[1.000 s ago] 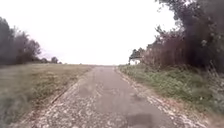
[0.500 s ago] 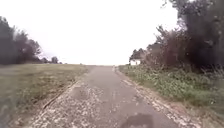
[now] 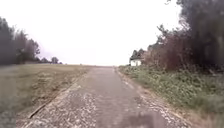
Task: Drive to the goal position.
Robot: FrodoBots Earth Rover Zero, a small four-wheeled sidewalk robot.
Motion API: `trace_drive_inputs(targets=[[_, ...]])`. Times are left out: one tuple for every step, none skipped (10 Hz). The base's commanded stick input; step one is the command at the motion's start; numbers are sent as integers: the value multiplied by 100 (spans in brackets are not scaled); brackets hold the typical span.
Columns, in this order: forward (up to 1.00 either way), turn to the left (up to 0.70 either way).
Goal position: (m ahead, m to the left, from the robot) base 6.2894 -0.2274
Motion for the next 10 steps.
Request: trace_drive_inputs(targets=[[70,0],[70,0],[70,0],[70,0],[70,0],[70,0],[70,0],[70,0],[70,0],[61,0]])
